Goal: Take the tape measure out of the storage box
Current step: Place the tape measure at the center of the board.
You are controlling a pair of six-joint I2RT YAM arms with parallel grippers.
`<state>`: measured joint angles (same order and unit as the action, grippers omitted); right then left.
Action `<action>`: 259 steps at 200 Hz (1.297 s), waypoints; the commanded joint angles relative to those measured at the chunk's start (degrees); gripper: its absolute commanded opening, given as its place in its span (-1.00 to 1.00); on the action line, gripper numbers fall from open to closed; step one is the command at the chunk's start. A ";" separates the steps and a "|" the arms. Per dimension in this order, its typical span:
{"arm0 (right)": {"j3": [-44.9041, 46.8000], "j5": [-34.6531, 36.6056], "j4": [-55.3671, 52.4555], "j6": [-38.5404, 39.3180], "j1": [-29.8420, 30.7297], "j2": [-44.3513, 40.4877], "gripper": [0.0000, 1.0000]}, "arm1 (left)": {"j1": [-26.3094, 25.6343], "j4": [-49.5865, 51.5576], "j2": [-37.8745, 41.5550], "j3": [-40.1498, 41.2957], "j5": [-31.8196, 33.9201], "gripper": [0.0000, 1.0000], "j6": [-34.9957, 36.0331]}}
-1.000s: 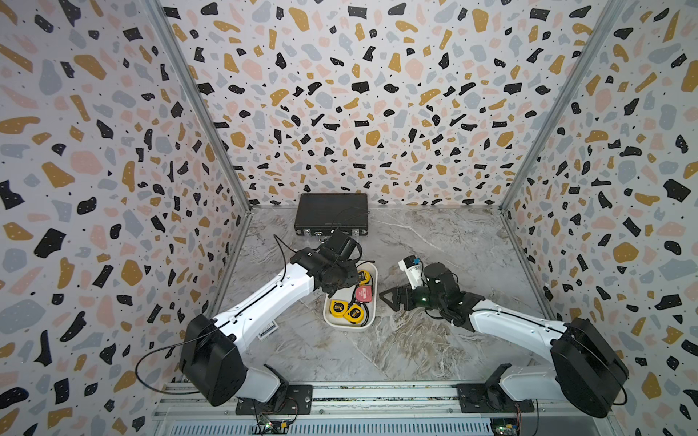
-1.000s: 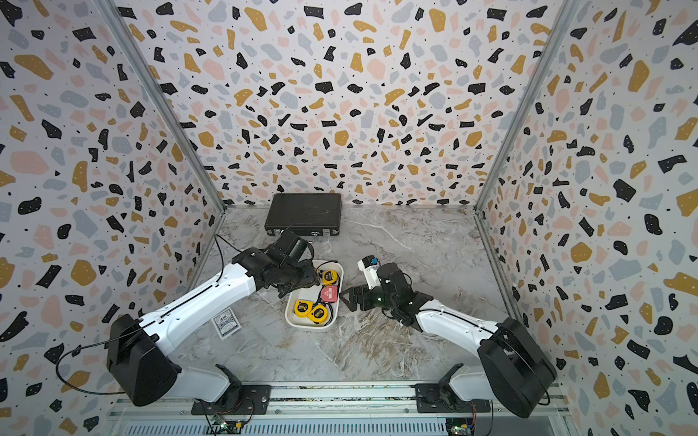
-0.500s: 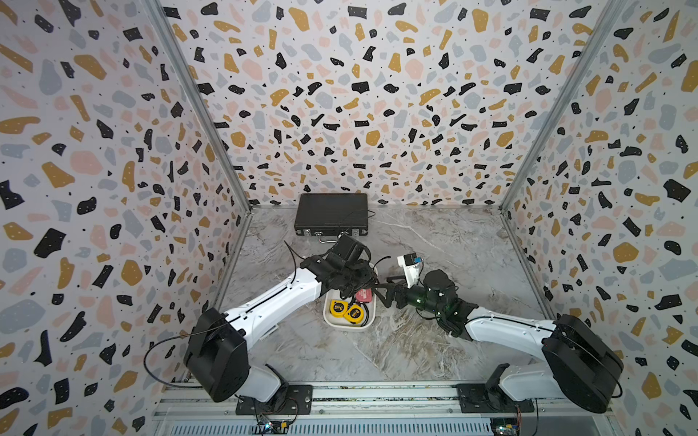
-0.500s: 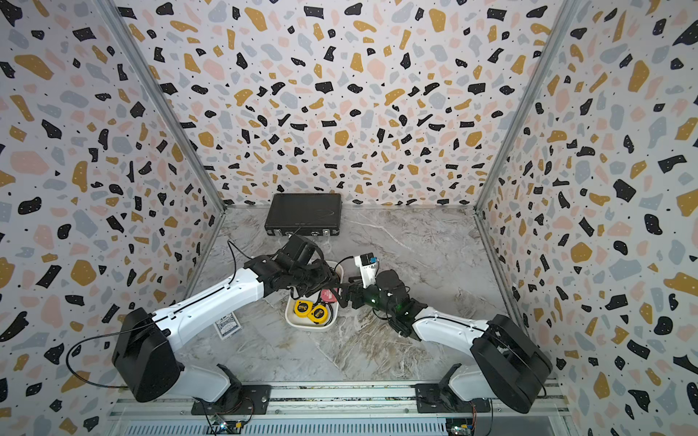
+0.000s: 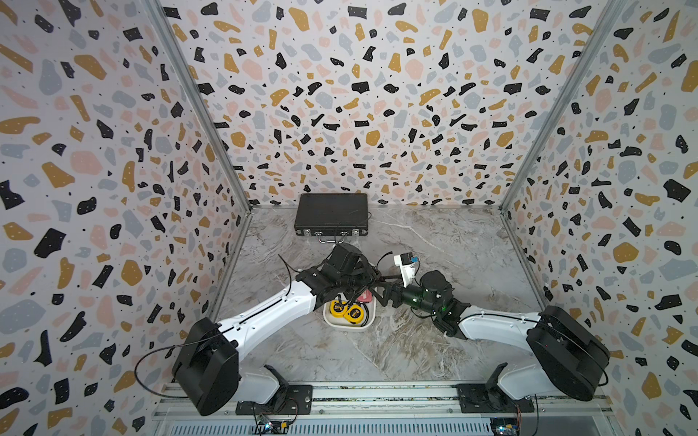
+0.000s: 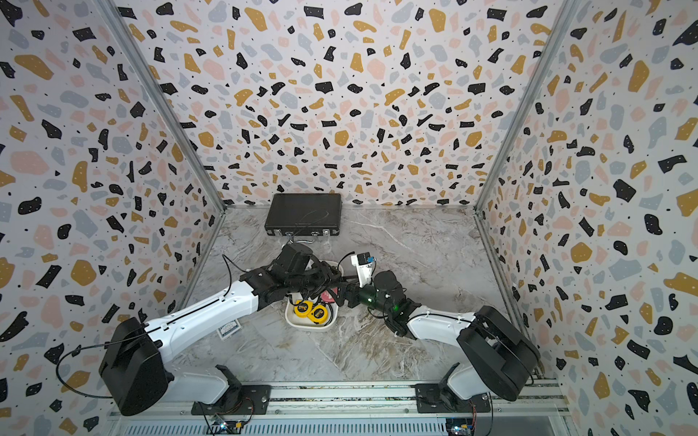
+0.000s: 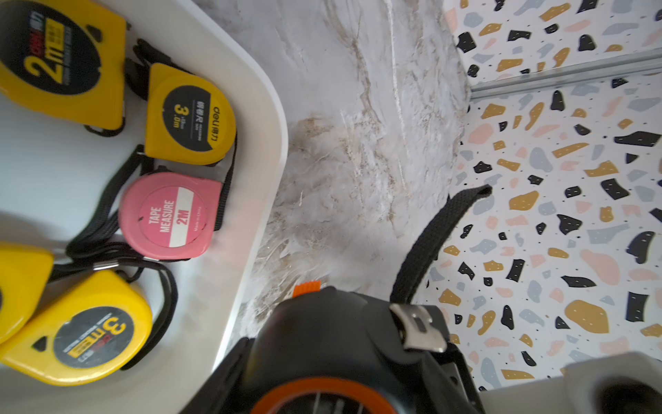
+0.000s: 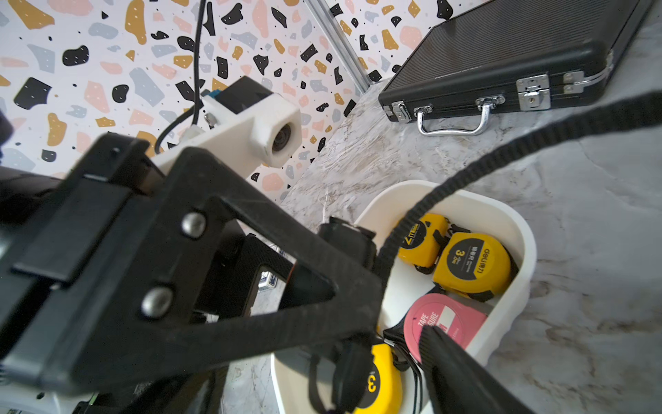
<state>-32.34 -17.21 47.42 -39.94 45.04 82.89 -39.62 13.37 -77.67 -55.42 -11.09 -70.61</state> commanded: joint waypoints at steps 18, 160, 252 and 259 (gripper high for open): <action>0.07 0.59 5.31 -1.41 0.05 0.62 0.61 | -0.55 -12.61 3.01 3.41 -1.22 -1.00 -3.83; 0.45 2.11 3.00 0.94 -0.12 -1.35 -0.67 | -0.55 -14.76 2.89 3.60 -3.84 -1.00 -6.56; -0.03 -3.38 -5.47 -3.62 -9.46 -3.35 -0.85 | 1.04 2.87 1.94 -6.84 0.78 1.00 9.94; -0.13 -3.93 -6.39 -4.19 -10.69 -3.36 -0.85 | 1.20 5.86 1.77 -8.33 2.04 1.00 12.42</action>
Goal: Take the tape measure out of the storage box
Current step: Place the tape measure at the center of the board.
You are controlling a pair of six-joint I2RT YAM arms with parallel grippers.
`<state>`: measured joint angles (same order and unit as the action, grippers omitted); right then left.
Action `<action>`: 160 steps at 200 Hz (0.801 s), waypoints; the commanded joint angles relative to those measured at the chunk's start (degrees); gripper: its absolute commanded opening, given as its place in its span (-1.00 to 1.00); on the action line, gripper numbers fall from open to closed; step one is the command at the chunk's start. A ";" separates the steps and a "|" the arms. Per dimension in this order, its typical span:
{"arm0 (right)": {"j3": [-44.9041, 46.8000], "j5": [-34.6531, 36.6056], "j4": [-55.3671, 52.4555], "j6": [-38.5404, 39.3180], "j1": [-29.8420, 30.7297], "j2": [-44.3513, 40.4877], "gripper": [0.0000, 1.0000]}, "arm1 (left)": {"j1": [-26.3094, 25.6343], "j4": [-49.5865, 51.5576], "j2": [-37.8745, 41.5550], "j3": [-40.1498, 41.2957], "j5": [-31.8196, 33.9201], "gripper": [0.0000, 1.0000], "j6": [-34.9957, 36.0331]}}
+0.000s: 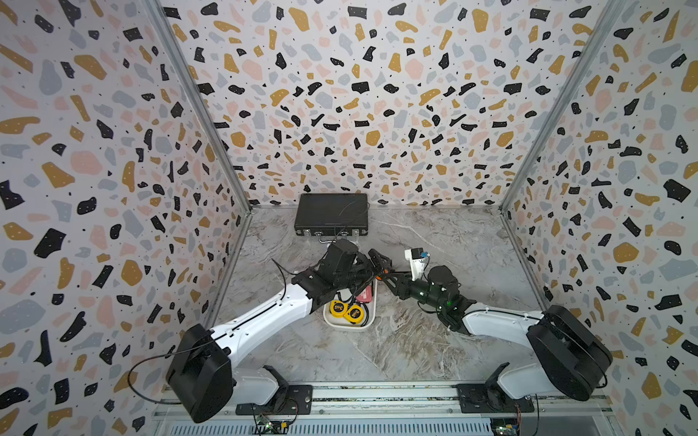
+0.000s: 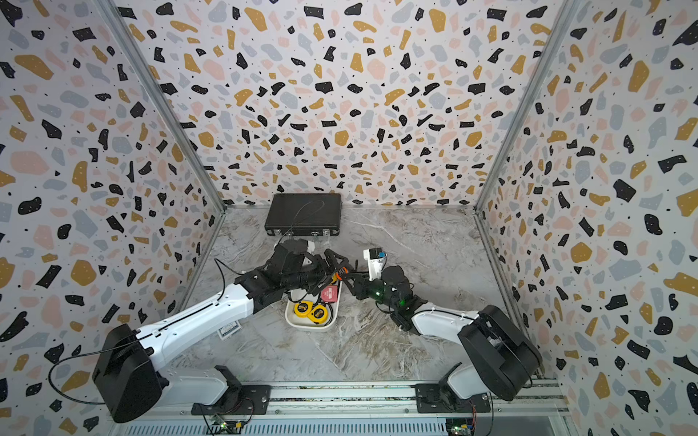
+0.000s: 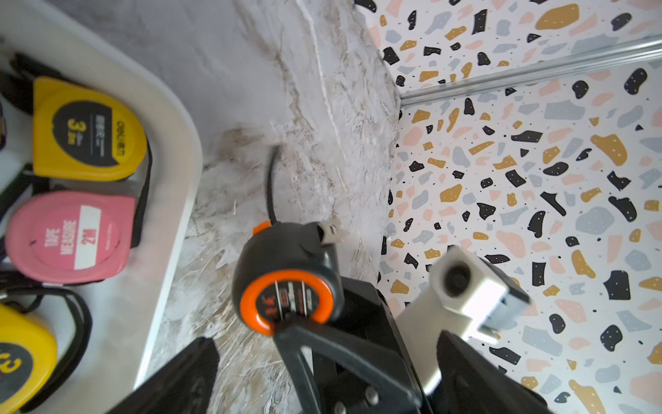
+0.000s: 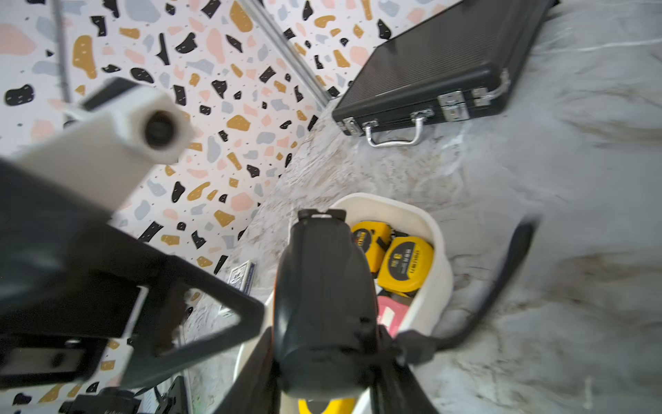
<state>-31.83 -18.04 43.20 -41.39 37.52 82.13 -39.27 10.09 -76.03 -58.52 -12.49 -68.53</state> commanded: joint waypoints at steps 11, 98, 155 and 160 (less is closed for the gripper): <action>-0.97 -4.27 -3.76 -3.54 -5.27 -2.35 -0.84 | 1.16 13.63 -0.37 -7.56 5.32 1.00 14.47; -4.72 -11.52 -8.92 -11.30 -21.03 8.52 -0.81 | 4.53 24.33 -3.85 -10.52 6.63 1.00 27.87; -7.57 -14.25 -11.54 -13.44 -25.10 15.20 -0.75 | 5.60 24.05 -5.82 -8.36 5.28 1.00 28.57; -7.80 -14.52 -12.11 -13.46 -25.15 15.53 -0.74 | 5.63 24.24 -6.06 -8.43 5.24 1.00 28.69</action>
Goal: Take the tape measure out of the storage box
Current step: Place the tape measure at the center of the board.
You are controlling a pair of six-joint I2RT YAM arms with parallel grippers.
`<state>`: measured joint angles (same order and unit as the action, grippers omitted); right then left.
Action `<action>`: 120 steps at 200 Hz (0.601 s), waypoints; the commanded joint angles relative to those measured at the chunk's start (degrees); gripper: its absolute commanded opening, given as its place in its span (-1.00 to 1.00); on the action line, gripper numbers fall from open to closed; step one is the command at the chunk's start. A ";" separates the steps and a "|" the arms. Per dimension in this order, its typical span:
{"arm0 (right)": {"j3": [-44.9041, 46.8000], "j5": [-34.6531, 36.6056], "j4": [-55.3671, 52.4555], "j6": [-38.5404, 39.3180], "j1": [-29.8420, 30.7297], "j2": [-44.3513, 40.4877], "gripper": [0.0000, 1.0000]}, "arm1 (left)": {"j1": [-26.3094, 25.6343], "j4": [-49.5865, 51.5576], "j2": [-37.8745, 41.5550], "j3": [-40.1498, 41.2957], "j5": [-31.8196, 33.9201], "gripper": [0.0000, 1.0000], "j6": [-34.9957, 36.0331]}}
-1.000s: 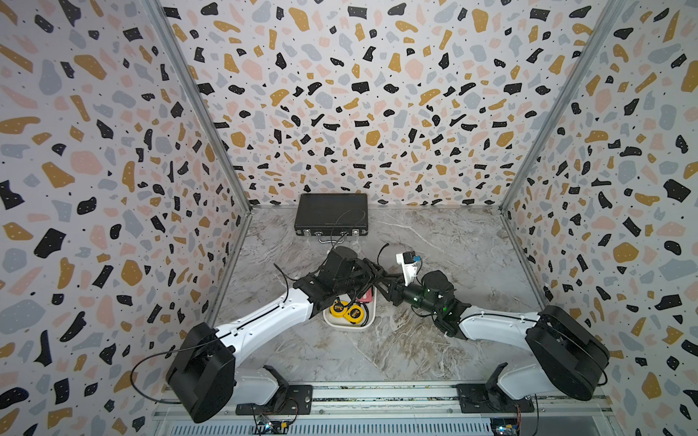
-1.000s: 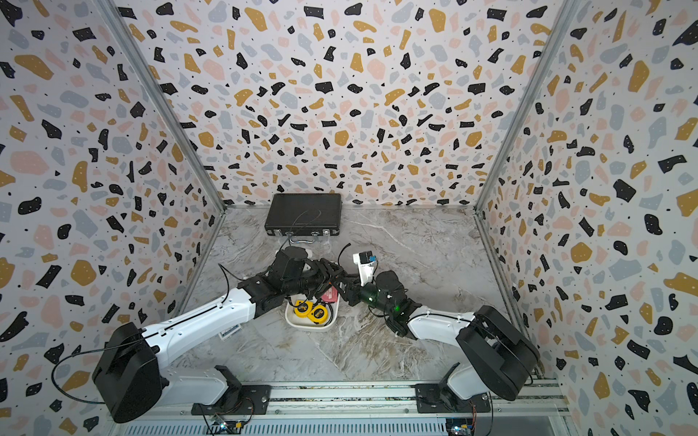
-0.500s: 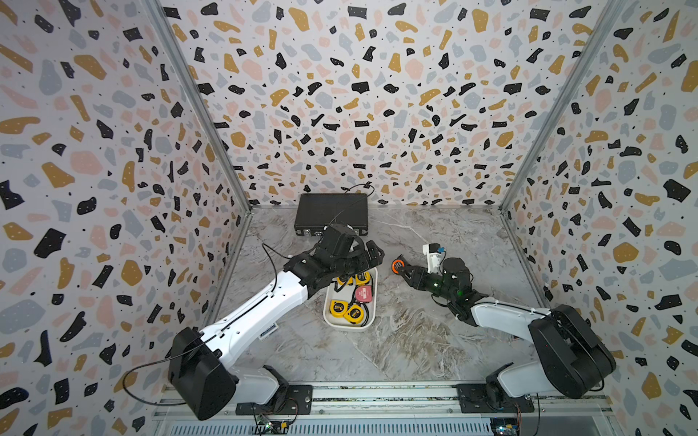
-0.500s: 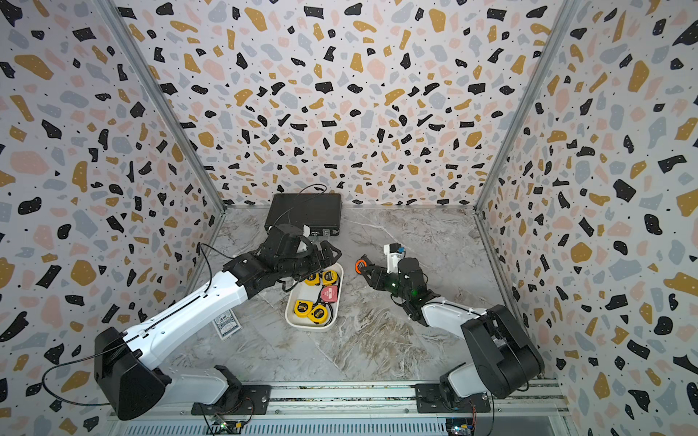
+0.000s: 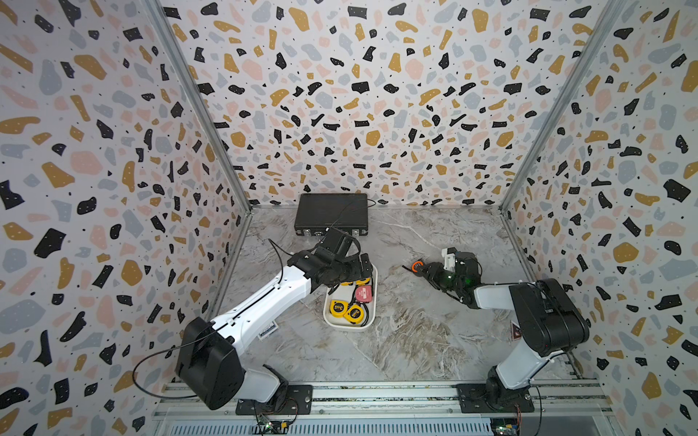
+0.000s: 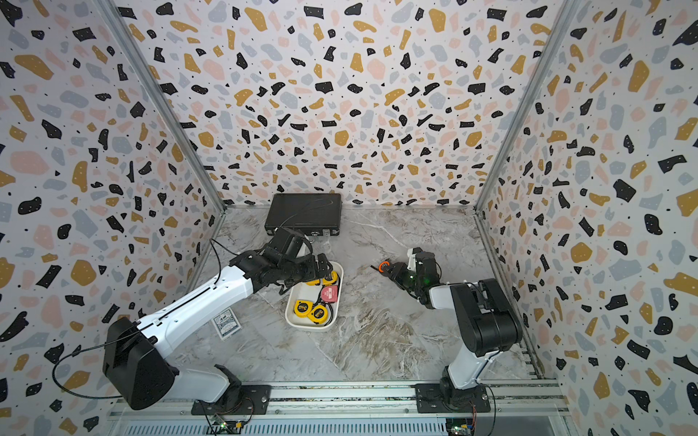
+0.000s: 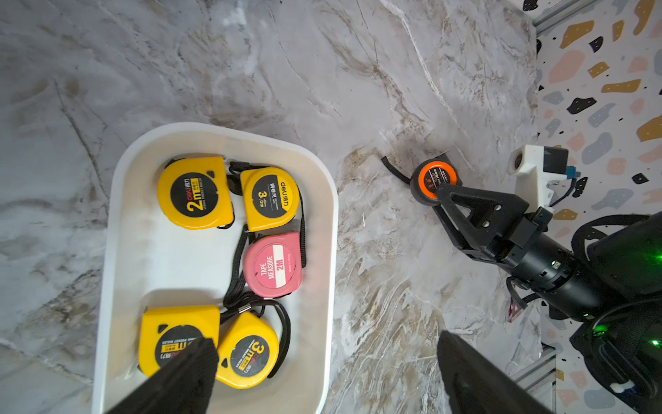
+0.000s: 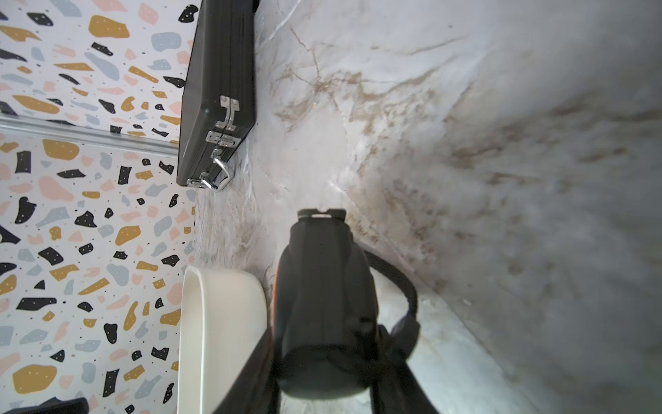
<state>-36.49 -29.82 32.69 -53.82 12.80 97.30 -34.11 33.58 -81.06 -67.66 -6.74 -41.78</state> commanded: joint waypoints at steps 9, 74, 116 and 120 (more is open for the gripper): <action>-3.33 -2.94 -2.21 -1.34 -0.57 0.95 -0.70 | 0.61 1.08 -1.44 0.69 -0.62 1.00 2.13; -2.97 -1.69 -9.02 0.06 -0.65 0.47 -0.12 | 1.24 2.32 -3.40 1.56 -1.85 1.00 2.04; -3.06 -0.48 -14.34 1.81 -0.69 -1.99 0.37 | 1.29 3.65 -4.04 1.48 -1.17 1.00 2.73; -3.14 -0.34 -14.90 2.00 -0.67 -2.27 0.41 | 1.17 3.81 -4.13 1.49 -1.17 1.00 2.75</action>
<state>-38.76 -31.24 23.46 -53.63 12.27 98.13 -33.15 36.16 -84.53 -66.57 -8.08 -40.45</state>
